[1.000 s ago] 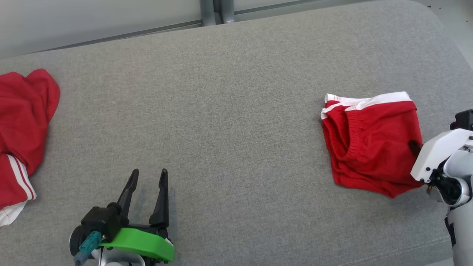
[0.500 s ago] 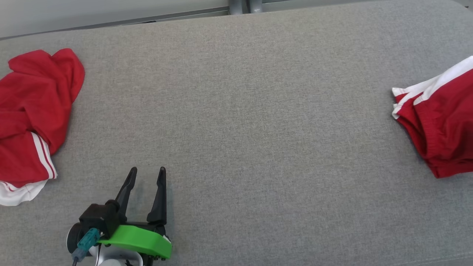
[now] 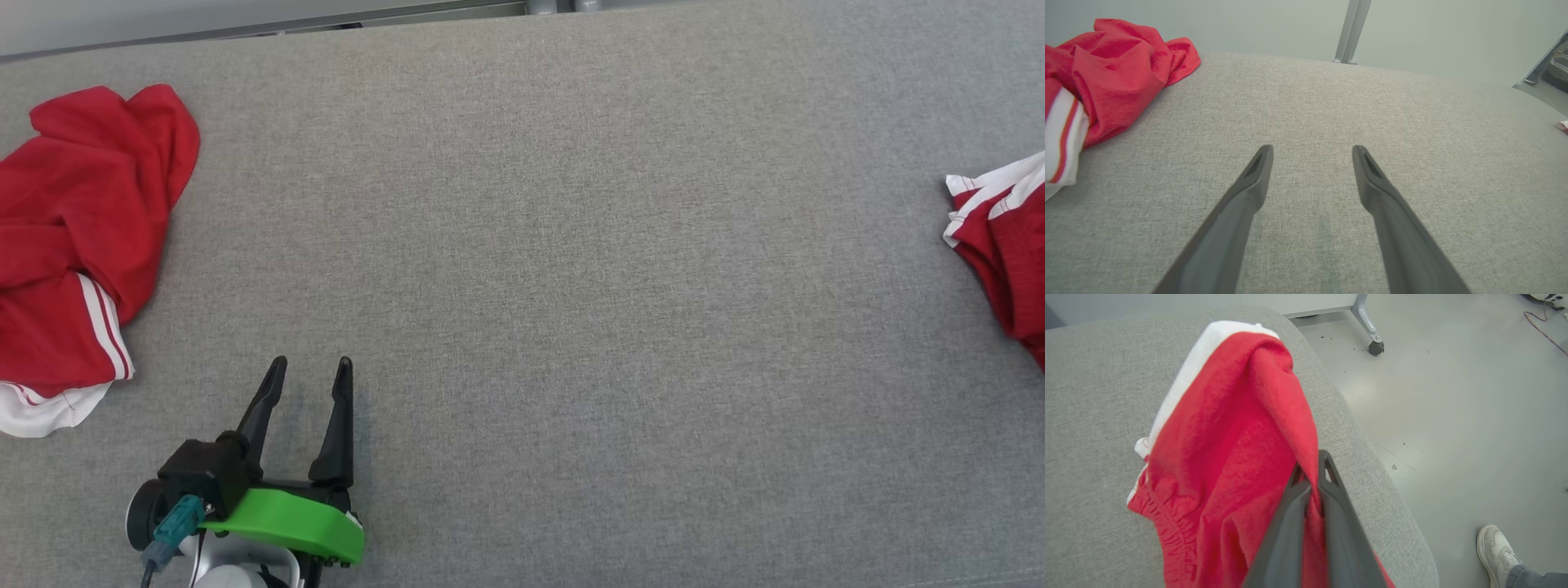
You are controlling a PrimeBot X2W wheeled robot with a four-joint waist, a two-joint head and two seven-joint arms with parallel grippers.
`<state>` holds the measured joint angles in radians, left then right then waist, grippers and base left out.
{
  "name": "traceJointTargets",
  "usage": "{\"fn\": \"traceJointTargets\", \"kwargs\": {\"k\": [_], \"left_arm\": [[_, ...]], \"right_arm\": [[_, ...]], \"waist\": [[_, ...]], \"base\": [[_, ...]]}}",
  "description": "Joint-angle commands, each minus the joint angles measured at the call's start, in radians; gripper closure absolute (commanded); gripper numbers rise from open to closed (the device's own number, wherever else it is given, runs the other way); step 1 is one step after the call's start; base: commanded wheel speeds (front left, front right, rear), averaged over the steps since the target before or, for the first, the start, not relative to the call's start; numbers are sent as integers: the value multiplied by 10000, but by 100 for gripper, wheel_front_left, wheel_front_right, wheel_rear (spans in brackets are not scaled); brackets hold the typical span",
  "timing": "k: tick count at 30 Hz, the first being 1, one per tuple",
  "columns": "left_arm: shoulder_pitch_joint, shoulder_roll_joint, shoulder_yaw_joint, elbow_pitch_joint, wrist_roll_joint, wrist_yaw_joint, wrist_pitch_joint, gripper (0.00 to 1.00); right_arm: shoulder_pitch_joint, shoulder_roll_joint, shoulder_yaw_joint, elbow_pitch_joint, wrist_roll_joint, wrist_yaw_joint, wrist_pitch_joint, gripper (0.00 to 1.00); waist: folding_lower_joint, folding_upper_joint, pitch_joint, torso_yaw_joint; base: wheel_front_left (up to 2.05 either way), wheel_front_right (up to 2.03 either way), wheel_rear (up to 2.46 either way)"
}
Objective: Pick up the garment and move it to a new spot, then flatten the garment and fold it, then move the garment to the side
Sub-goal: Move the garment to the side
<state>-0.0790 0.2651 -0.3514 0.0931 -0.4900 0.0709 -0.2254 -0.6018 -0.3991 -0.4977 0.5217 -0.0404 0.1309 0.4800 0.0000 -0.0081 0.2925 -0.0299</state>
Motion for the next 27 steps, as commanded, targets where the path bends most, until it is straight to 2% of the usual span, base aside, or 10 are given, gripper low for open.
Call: {"fn": "traceJointTargets", "kwargs": {"k": [1,4,5,6,7,12,15,21,27], "left_arm": [[-55,64,38,-58,88,65,15,0],[-89,124,35,-138,92,98,78,0],[-90,139,22,-153,90,104,96,0],[-86,151,14,-159,93,113,118,0],[-80,160,12,-169,87,114,118,0],[-57,176,-14,-204,42,180,175,0],[-106,174,-11,-203,17,189,150,0],[79,44,-24,-32,-79,192,3,0],[232,-82,185,221,-246,187,-199,0]], "right_arm": [[-128,-21,-65,32,-127,-3,-95,100],[-169,13,-340,72,-489,-3,-240,100],[-168,-30,-390,75,-695,-3,-350,68],[-148,11,-429,55,-874,-3,-413,7],[-150,91,-502,22,-1032,-3,-480,0],[-184,274,-678,24,-1594,-3,-932,0],[-185,268,-356,-55,-1774,-3,-1249,0],[-40,423,695,-601,-876,-3,-2506,0],[1087,381,1465,-2037,55,-3,-3674,0]], "waist": [[0,81,61,-9],[0,81,163,-47],[0,81,190,-62],[0,81,209,-81],[0,81,222,-103],[0,81,186,-236],[0,81,125,-293],[0,81,-270,-259],[0,81,-754,86]], "base": [[0,0,0],[0,0,0],[0,0,0],[0,0,0],[0,0,0],[0,0,0],[0,0,0],[0,0,0],[0,0,0]]}}
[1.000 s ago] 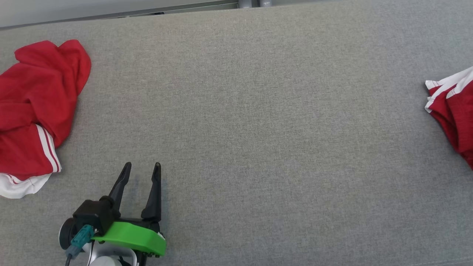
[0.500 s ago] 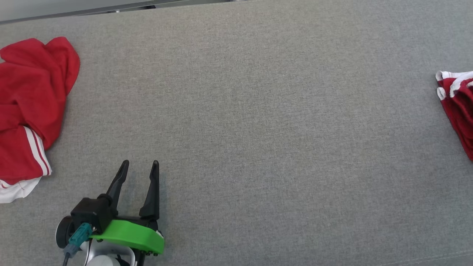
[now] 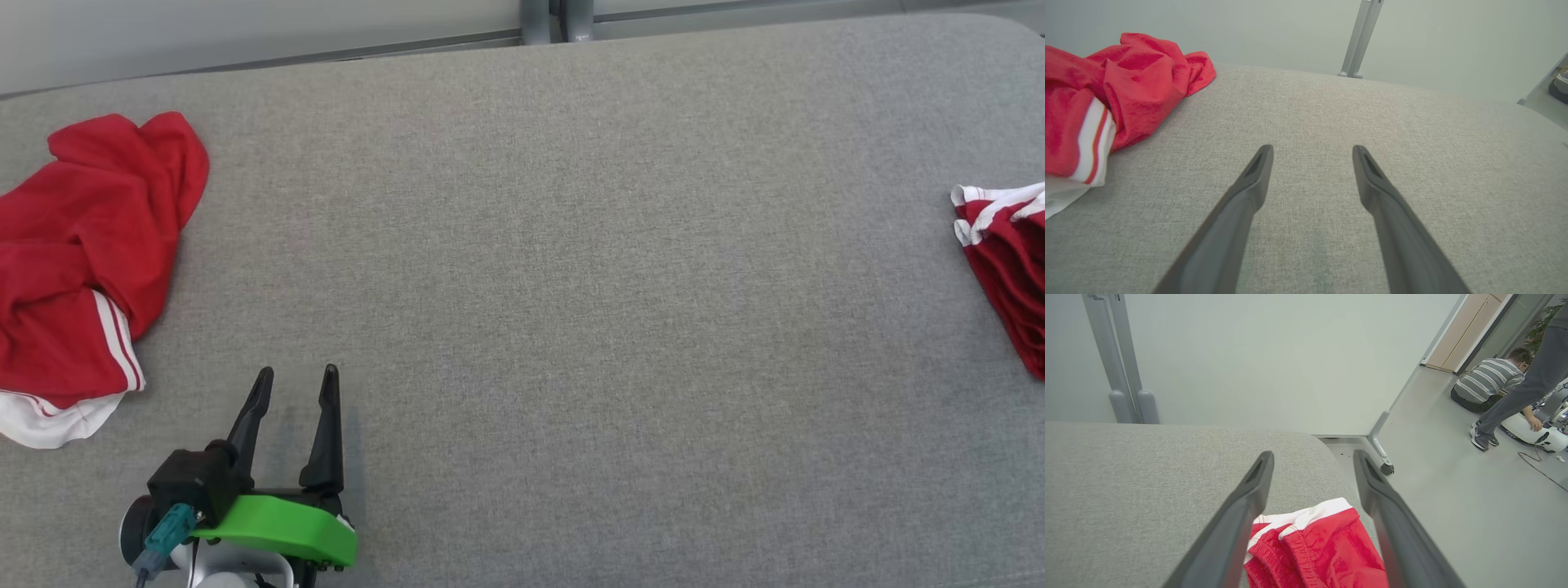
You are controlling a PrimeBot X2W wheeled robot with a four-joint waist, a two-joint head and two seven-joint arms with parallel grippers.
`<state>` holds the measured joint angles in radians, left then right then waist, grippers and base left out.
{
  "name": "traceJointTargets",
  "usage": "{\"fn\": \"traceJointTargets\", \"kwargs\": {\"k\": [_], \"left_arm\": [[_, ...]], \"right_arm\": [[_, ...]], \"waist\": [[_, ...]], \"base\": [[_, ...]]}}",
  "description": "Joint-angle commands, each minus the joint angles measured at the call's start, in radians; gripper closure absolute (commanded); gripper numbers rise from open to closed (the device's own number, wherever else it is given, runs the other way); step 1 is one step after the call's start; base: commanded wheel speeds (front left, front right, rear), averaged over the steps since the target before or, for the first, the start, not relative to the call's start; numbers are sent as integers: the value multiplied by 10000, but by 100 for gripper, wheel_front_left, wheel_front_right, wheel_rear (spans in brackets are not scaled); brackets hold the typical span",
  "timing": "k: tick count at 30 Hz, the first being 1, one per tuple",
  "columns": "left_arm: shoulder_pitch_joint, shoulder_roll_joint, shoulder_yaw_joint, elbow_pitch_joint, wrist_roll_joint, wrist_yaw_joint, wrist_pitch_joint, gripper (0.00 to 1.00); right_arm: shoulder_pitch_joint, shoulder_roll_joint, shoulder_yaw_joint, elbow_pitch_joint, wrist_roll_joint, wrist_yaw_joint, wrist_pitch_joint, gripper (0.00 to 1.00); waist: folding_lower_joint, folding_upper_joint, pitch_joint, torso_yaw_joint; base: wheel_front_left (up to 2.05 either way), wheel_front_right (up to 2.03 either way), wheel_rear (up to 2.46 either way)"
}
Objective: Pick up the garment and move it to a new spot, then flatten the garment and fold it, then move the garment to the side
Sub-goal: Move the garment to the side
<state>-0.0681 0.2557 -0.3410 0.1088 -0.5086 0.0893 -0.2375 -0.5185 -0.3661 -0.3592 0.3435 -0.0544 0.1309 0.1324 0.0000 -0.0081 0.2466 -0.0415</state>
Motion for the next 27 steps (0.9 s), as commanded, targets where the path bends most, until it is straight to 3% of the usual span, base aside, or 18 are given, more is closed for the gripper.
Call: {"fn": "traceJointTargets", "kwargs": {"k": [1,15,27], "left_arm": [[157,19,112,99,-71,-23,-105,0],[61,245,694,500,83,-178,-271,0],[371,121,1053,1197,231,-539,-285,0]], "right_arm": [[454,105,172,-539,298,-3,-350,0],[2827,1624,620,-2576,307,-3,-1772,0],[4822,2733,1682,-1969,230,-5,-3472,0]], "waist": [[0,81,-380,246],[0,81,-1471,764],[0,81,-2288,1219]], "base": [[0,0,0],[0,0,0],[0,0,0]]}}
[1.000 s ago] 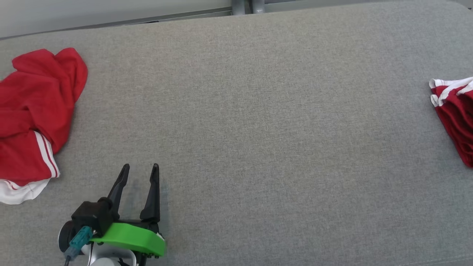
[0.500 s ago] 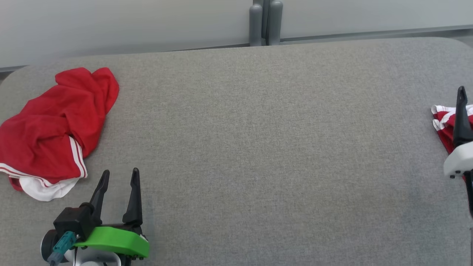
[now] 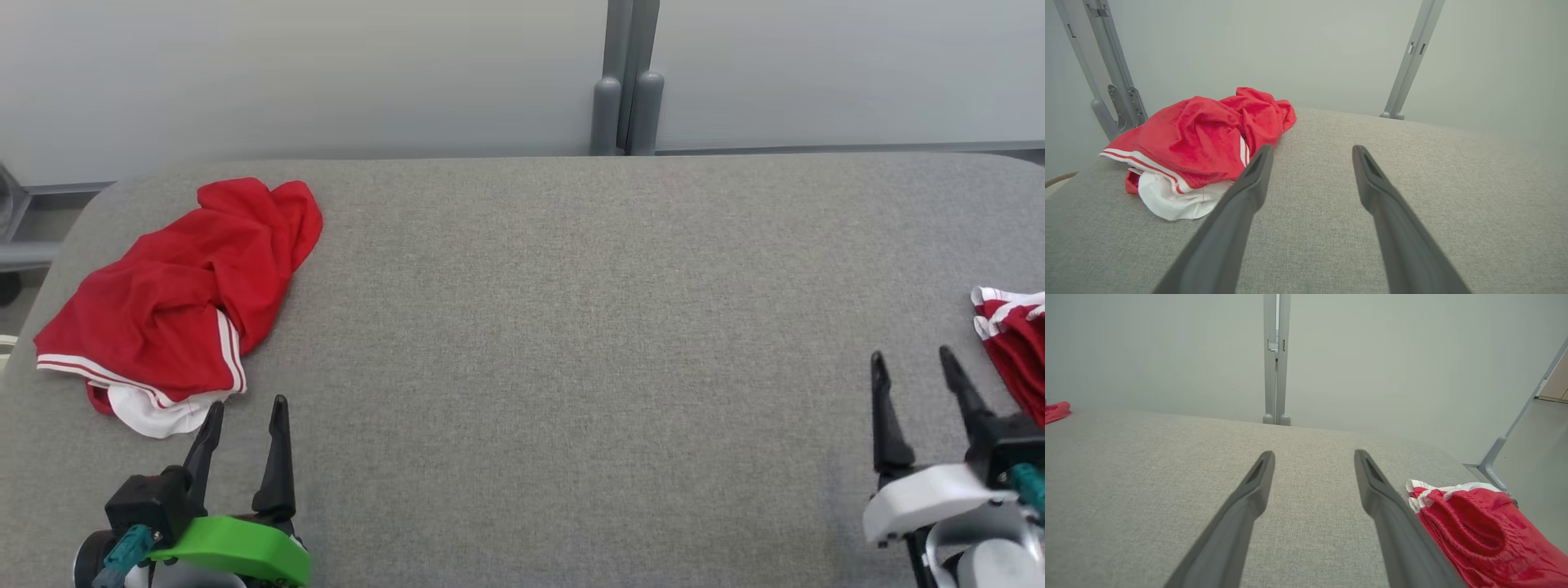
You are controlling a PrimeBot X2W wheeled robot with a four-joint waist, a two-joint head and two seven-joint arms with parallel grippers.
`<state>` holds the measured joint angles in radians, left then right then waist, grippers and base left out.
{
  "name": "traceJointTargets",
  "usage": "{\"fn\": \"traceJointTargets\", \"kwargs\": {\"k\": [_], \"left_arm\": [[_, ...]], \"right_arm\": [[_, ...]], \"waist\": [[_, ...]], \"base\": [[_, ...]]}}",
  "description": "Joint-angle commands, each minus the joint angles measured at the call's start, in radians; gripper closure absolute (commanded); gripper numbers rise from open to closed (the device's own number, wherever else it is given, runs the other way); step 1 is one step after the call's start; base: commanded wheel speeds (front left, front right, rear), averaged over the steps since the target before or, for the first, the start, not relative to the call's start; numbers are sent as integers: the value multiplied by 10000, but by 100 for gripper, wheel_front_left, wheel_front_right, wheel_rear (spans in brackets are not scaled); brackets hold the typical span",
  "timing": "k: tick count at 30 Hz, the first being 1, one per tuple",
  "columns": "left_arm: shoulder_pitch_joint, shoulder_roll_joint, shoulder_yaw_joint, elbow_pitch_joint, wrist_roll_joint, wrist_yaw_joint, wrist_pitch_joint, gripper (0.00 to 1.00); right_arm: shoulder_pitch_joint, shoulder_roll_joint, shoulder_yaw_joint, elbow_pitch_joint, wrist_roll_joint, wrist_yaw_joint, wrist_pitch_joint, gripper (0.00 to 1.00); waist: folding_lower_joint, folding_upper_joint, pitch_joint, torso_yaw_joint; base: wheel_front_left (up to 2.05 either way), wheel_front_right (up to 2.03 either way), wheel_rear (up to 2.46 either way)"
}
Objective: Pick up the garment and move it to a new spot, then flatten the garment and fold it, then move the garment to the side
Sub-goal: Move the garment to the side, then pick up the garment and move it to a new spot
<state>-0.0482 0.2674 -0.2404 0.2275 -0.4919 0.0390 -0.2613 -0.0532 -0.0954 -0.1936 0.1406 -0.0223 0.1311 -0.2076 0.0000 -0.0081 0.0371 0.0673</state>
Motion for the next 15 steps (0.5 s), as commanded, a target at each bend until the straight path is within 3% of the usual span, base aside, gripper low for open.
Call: {"fn": "traceJointTargets", "kwargs": {"k": [1,7,15], "left_arm": [[203,-18,120,52,91,-40,-46,0],[431,-184,544,222,338,-239,-45,0],[404,-311,862,428,521,-488,-43,0]], "right_arm": [[293,89,173,199,-100,-5,-178,0],[750,360,507,932,-185,-5,-556,0],[713,431,229,342,-14,-5,-579,0]], "waist": [[0,81,-267,139],[0,81,-458,189],[0,81,-425,243]], "base": [[0,0,0],[0,0,0],[0,0,0]]}}
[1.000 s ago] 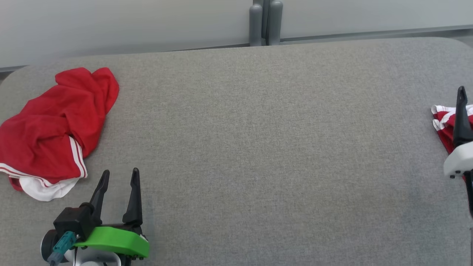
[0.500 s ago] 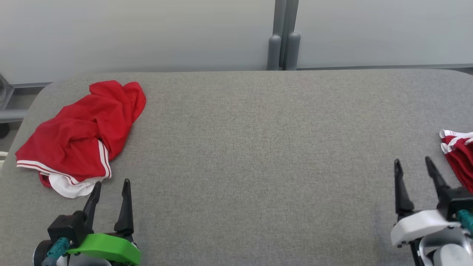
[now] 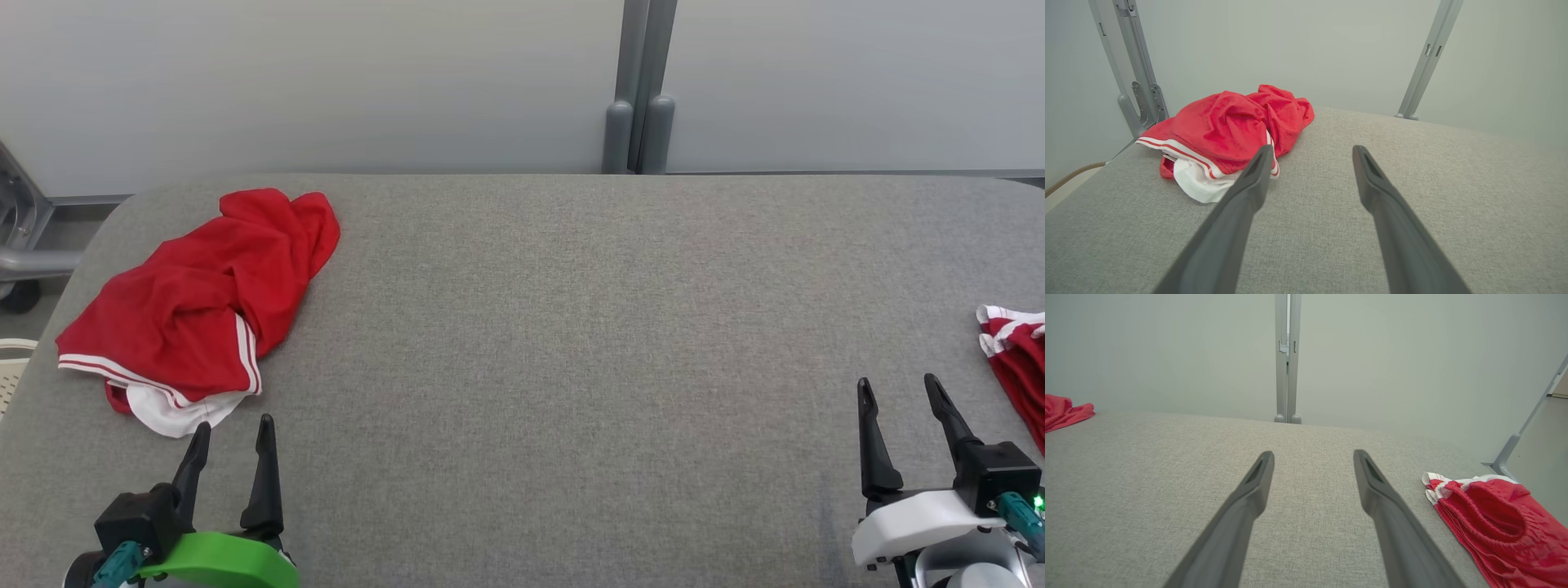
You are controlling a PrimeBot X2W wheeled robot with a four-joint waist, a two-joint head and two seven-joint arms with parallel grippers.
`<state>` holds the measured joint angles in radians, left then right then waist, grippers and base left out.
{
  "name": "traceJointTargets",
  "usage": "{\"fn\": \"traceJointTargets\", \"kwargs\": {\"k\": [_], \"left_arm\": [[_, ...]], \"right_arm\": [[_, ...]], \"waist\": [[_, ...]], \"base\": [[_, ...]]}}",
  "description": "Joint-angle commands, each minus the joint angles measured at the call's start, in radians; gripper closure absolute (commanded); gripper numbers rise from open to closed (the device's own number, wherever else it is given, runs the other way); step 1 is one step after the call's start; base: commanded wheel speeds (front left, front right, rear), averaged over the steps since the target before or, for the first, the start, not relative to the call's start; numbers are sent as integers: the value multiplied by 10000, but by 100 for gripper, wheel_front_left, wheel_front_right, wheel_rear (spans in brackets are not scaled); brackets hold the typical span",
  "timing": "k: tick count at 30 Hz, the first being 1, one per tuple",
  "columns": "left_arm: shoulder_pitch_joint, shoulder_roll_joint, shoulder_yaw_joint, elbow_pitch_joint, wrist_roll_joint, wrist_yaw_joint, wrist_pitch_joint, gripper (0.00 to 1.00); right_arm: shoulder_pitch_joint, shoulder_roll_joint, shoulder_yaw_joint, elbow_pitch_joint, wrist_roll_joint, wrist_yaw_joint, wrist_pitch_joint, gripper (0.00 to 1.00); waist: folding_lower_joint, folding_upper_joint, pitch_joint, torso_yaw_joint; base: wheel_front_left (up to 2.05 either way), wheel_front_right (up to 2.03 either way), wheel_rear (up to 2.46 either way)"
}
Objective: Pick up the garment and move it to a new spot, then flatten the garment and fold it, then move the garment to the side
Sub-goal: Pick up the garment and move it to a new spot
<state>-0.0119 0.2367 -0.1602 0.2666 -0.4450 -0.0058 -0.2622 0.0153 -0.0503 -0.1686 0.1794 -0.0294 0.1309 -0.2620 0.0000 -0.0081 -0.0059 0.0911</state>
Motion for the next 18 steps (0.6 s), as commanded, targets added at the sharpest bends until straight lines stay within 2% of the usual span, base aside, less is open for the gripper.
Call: {"fn": "traceJointTargets", "kwargs": {"k": [1,11,14,18], "left_arm": [[44,-14,114,71,71,-66,-32,0],[68,-268,418,135,173,-181,-32,0],[229,-372,578,48,175,-131,-32,0],[330,-485,688,-41,259,-141,-34,0]], "right_arm": [[56,-15,-40,-80,96,-3,-33,0],[111,-10,-51,-175,146,-3,-35,0],[65,-8,122,-198,171,-3,-35,0],[-74,-15,477,-193,307,-3,-34,0]], "waist": [[0,81,10,6],[0,81,60,225],[0,81,37,547],[0,81,17,1304]], "base": [[0,0,0],[0,0,0],[0,0,0],[0,0,0]]}}
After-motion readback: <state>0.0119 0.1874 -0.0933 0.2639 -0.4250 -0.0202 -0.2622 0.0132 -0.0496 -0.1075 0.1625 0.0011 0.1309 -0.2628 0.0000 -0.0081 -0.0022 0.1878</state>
